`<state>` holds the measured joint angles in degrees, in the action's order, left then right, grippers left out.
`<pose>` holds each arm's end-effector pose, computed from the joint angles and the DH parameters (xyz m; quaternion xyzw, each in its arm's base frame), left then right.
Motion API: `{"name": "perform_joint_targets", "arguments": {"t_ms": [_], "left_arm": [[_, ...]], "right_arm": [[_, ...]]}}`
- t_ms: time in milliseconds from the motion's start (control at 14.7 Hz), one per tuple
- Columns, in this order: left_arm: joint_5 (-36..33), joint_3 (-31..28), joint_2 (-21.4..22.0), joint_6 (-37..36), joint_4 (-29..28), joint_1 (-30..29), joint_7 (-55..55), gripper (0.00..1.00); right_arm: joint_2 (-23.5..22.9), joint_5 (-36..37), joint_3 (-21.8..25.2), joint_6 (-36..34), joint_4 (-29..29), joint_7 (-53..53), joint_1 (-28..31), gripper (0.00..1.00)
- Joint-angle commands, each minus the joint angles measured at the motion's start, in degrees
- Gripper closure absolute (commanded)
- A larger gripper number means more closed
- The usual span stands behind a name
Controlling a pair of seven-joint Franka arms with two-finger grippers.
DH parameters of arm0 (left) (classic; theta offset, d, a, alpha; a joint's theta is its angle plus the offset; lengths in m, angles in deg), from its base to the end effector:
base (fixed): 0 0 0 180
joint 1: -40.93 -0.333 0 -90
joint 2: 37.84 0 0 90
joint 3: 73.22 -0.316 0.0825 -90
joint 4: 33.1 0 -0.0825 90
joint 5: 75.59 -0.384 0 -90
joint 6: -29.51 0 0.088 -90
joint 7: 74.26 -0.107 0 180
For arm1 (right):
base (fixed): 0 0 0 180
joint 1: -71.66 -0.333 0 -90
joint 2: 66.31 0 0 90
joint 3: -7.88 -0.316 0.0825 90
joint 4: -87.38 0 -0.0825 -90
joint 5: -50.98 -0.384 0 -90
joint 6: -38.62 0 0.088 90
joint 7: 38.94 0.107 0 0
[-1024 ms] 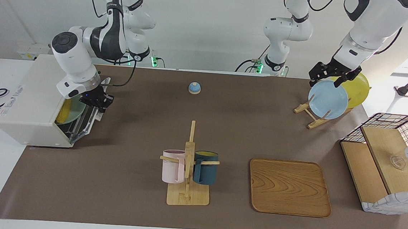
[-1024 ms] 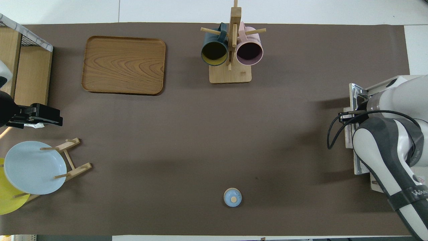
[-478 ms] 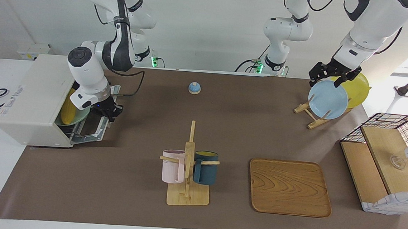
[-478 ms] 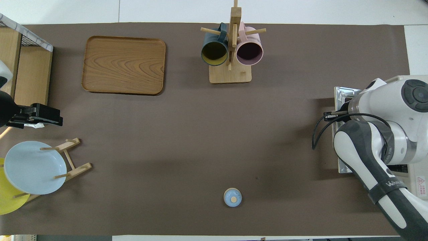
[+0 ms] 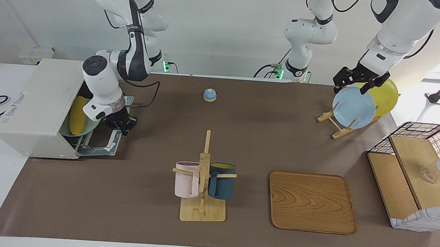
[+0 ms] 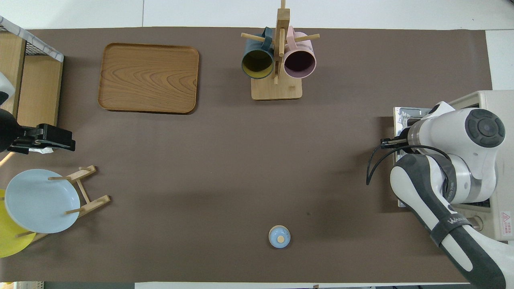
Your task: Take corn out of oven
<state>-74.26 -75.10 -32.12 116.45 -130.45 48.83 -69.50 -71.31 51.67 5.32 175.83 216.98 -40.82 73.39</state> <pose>0.5127 -0.0558 0.6134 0.9990 -0.0113 -0.0420 0.0093 0.5338 0.0076 0.3269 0.9993 0.0278 0.0228 0.0025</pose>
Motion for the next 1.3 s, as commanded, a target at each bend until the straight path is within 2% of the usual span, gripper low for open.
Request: {"name": "perform_joint_targets", "arguments": {"t_ms": [0,410,614,819,887,1024,1092,1229], "left_arm": [[-0.80,-0.05,-0.19,-1.15,0.85,-0.08,-0.10,0.00],[-0.80,-0.05,-0.19,-1.15,0.85,-0.08,-0.10,0.00],[-0.80,-0.05,-0.19,-1.06,0.85,-0.08,-0.10,0.00],[-0.80,-0.05,-0.10,-1.06,0.93,-0.08,-0.10,0.00],[-0.80,-0.05,-0.10,-1.06,0.85,-0.08,-0.10,0.00],[-0.80,-0.05,-0.10,-1.06,0.85,-0.08,-0.10,0.00],[-0.80,-0.05,-0.19,-1.15,0.93,-0.08,-0.10,0.00],[-0.80,-0.05,-0.10,-1.06,0.85,0.01,-0.10,0.00]], "right_arm": [[-0.79,1.07,0.45,2.35,2.40,-0.06,0.73,1.00],[-1.32,1.07,0.19,3.42,3.11,2.40,-1.47,1.00],[-1.67,0.98,0.19,2.02,0.32,3.54,-3.57,1.00],[-1.06,0.98,0.19,-9.80,-7.84,3.63,-4.81,1.00],[-0.88,0.98,0.27,-13.42,-10.22,3.63,-4.29,0.97],[1.56,1.16,0.80,-17.48,-11.04,3.63,-3.84,0.35],[2.71,1.94,0.80,-18.37,-10.95,3.55,-2.80,0.19],[3.42,2.74,0.80,-19.95,-10.60,3.11,-0.52,0.19]]}}
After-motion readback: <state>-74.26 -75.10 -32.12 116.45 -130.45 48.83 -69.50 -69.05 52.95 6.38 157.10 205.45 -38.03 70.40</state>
